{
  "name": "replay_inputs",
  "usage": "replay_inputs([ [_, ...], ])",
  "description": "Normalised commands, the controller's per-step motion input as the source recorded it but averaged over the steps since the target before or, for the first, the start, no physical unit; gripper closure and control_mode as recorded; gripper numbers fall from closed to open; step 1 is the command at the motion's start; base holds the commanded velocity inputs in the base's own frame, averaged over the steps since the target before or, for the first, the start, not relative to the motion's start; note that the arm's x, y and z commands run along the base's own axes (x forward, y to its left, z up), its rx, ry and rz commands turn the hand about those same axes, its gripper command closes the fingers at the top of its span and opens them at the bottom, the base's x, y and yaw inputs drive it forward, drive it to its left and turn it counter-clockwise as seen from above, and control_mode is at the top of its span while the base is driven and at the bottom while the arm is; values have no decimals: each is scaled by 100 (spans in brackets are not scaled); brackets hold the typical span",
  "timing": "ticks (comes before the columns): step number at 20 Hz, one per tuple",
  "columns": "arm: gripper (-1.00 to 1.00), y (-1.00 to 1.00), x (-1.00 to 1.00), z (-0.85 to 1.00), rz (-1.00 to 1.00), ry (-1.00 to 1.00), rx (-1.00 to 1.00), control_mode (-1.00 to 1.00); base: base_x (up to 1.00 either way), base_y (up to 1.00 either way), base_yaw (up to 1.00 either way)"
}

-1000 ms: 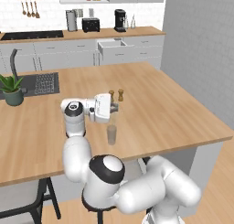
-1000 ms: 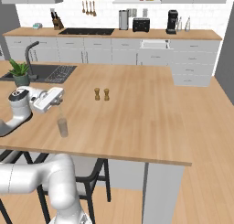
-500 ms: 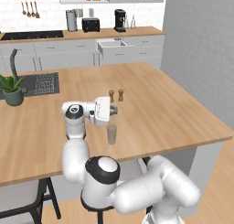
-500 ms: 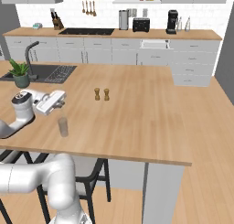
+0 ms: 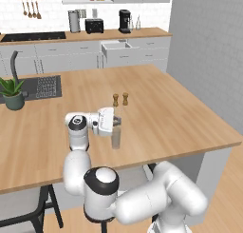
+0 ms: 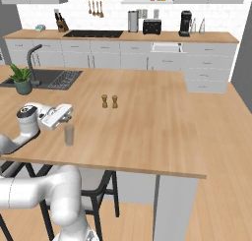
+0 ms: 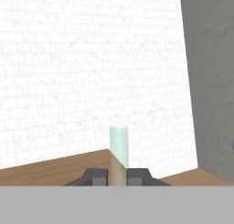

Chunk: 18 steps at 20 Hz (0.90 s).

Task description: Take a straw from the drawer in front and place it inside the glass cup on the dining counter.

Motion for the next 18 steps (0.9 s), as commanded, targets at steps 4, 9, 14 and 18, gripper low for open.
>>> replay_inputs([
  [4, -100, 38, -38, -8, 0, 0, 0, -100, 0, 0, 0],
  [9, -100, 21, -21, 0, 0, 0, 0, -100, 0, 0, 0],
  [14, -100, -1, 0, 0, 0, 0, 0, -100, 0, 0, 0],
  [18, -100, -2, 1, 0, 0, 0, 0, -100, 0, 0, 0],
])
